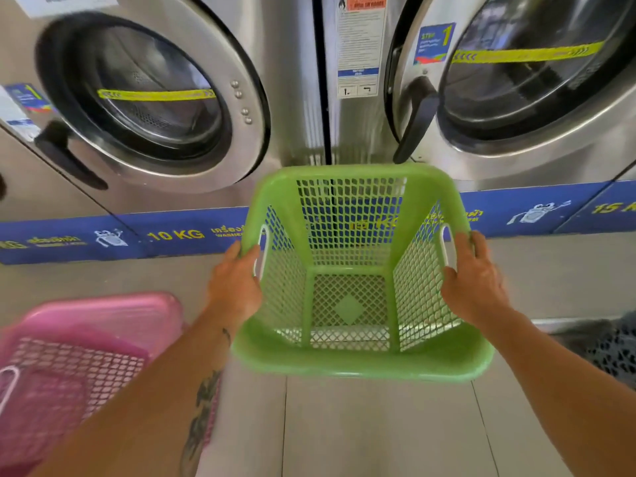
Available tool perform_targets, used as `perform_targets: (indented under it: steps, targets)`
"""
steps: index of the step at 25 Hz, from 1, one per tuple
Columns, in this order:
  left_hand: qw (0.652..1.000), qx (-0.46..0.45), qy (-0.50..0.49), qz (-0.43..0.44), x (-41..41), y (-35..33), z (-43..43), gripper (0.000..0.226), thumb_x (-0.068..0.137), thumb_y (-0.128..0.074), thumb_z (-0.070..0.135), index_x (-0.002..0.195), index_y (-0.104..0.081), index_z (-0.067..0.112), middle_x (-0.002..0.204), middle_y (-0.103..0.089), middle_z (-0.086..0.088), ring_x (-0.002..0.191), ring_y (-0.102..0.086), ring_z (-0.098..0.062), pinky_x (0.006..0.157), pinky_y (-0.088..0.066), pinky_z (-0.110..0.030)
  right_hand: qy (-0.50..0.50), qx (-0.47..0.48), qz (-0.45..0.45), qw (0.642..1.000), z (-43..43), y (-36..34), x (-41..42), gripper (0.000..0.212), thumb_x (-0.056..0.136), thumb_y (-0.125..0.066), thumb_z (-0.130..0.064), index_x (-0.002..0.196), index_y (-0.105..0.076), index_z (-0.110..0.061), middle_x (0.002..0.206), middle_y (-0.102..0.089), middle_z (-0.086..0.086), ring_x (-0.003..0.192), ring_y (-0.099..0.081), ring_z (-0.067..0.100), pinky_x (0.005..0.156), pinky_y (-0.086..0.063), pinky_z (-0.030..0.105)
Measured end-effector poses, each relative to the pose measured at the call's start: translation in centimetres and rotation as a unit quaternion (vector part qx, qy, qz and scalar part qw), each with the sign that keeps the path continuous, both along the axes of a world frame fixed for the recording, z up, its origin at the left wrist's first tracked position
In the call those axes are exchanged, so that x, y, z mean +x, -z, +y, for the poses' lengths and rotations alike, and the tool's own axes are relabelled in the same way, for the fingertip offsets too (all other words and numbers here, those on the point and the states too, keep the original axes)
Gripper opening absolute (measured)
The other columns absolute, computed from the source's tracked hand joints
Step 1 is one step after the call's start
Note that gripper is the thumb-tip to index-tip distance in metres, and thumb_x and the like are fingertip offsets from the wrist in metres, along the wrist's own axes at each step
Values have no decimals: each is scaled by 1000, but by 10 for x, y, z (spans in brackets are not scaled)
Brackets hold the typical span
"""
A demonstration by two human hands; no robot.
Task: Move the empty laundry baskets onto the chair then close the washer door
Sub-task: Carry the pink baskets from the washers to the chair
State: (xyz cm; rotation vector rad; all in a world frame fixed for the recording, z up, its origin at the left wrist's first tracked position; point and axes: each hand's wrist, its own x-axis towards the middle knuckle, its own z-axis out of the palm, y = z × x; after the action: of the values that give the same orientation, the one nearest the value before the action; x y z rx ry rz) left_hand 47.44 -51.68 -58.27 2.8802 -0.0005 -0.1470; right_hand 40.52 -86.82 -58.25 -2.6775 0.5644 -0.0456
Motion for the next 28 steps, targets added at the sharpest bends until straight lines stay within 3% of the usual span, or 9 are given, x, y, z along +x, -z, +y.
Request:
perform_targets:
  steps: [4,8,12,15,19,22,28]
  targets:
    - [1000,-25,-4,-8,-31,-7,8,68,74,-59,1,138,-52,24,142,-47,-7,118,-56,-38,101,-47,-48,-15,-28,14,999,8,3,-27,89,66,-59,6,144,-27,-21,145,-26,11,94,-55,50,83,-49,52]
    - [1000,-19,1,-21,-88,-21,34,65,70,-60,0,132,-58,20,129,-56,-9,105,-61,-38,88,-53,-50,-48,-29,6,998,18,-11,-78,80,67,-56,6,142,-37,-15,143,-36,16,90,-58,49,78,-49,51]
    - [998,10,32,-55,-133,-27,61,57,67,-64,5,122,-66,20,116,-63,-3,96,-62,-31,80,-55,-43,-78,-32,24,996,29,-13,-124,73,70,-58,5,139,-40,-13,142,-39,16,95,-60,46,75,-51,50]
    - [997,49,44,-41,-146,-22,78,51,72,-65,11,122,-66,21,116,-65,-2,99,-60,-27,88,-52,-43,-87,-3,58,994,47,0,-135,73,72,-57,5,139,-39,-15,142,-39,14,100,-60,42,77,-55,48]
    - [989,118,86,-9,-148,9,100,47,74,-50,22,117,-68,16,109,-68,-3,95,-62,-27,96,-50,-54,-80,10,88,993,68,33,-134,72,75,-56,3,141,-37,-21,141,-40,7,98,-61,36,73,-54,41]
    - [988,132,77,16,-148,44,102,48,77,-55,18,124,-63,15,118,-65,-6,104,-60,-28,109,-38,-52,-69,3,92,993,75,62,-124,76,76,-58,6,143,-34,-20,141,-37,6,100,-60,36,77,-56,43]
    - [997,-13,-6,81,-172,92,81,59,70,-64,-3,129,-60,6,137,-51,-17,119,-54,-39,102,-46,-52,-74,11,138,988,66,111,-147,98,70,-55,15,151,-10,-18,151,-18,11,108,-52,38,85,-55,48]
